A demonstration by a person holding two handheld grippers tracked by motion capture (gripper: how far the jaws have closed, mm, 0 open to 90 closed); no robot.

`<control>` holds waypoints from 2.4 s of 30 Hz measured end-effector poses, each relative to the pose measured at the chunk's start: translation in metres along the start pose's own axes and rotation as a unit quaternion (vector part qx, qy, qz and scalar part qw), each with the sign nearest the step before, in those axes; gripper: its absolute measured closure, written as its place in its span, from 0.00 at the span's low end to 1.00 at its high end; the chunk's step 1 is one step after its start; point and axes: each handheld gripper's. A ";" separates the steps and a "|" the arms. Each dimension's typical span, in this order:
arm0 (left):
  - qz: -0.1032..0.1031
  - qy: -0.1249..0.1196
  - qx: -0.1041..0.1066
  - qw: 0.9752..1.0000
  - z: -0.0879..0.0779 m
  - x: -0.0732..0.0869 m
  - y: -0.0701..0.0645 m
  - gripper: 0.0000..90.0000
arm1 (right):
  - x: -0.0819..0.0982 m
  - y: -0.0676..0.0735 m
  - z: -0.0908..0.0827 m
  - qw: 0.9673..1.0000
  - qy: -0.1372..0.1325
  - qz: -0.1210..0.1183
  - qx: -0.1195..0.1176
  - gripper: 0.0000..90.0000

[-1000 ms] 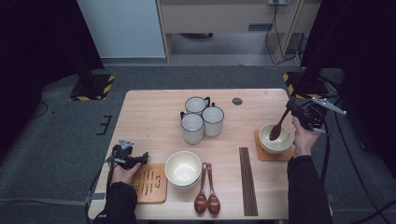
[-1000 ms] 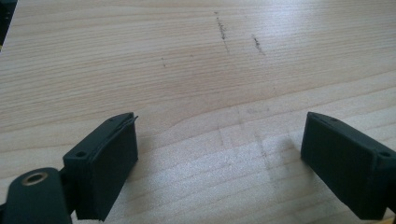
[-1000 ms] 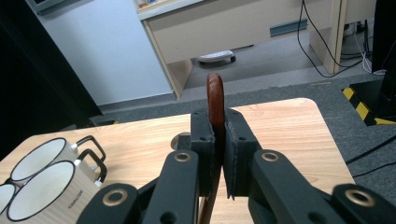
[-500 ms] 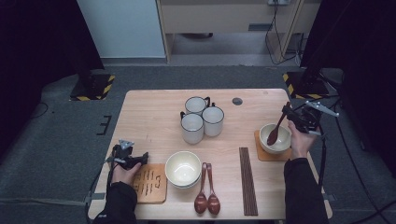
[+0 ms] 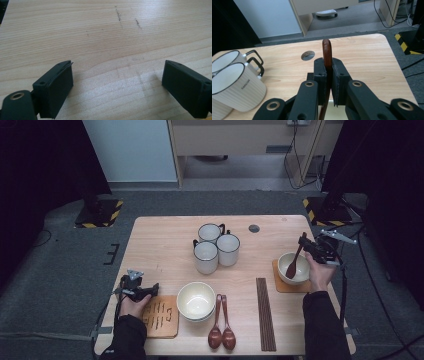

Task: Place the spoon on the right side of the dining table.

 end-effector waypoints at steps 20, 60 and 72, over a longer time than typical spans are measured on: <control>0.000 0.000 -0.001 1.000 0.000 0.000 0.000 0.10 | 0.016 -0.027 -0.012 1.000 0.013 -0.010 0.024 0.86; 0.000 0.000 -0.001 1.000 0.000 0.000 0.000 0.09 | 0.040 -0.050 -0.006 0.996 0.066 -0.025 0.055 0.43; 0.000 0.000 -0.001 1.000 0.000 0.000 0.000 0.09 | 0.042 -0.045 -0.008 0.995 0.083 -0.031 0.048 0.33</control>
Point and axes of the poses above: each handheld gripper's, and its own axes: z roughly forward along the jaws, x roughly out of its underside, y roughly to its left, and after that the axes turned 6 degrees about z, right-handed
